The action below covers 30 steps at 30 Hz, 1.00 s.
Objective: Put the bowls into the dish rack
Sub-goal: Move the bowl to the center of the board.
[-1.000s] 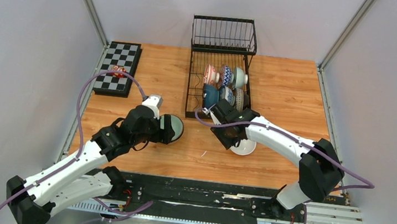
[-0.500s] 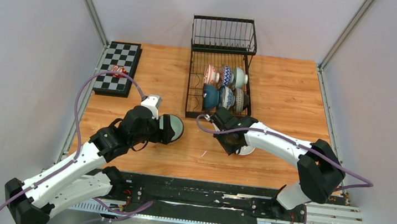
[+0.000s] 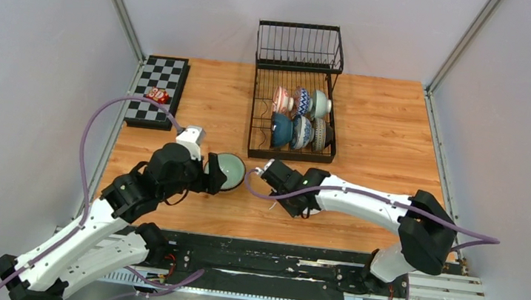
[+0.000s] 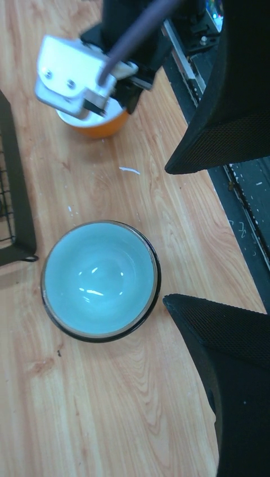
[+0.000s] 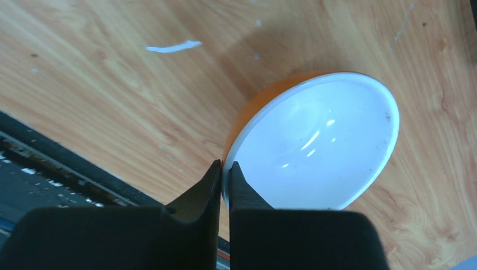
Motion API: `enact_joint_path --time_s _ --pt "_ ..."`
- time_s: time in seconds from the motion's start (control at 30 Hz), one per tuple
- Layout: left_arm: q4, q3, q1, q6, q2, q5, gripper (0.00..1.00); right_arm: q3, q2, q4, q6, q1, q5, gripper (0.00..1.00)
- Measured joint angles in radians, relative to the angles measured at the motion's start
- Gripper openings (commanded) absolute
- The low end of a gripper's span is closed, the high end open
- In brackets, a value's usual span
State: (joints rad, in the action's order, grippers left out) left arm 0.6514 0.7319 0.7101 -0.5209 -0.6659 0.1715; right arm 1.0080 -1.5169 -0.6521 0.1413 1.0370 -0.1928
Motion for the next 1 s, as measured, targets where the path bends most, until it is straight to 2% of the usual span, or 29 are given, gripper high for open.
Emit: enact_joint_path --time_s 0.5,0.67,0.8,1.0 --pt "0.159 0.15 0.0 0.035 0.08 0.114 0.82 0.134 -0.124 0.021 0.069 0.282 -0.022 0.03" --pt "0.193 0.17 0.0 0.042 0.103 0.165 0.82 0.18 -0.173 0.027 0.075 0.335 -0.023 0.13" --pt "0.21 0.175 0.0 0.047 0.106 0.186 0.82 0.2 -0.186 0.031 0.077 0.355 -0.029 0.29" --pt "0.216 0.175 0.0 0.051 0.107 0.196 0.82 0.214 -0.186 0.032 0.081 0.357 -0.044 0.34"
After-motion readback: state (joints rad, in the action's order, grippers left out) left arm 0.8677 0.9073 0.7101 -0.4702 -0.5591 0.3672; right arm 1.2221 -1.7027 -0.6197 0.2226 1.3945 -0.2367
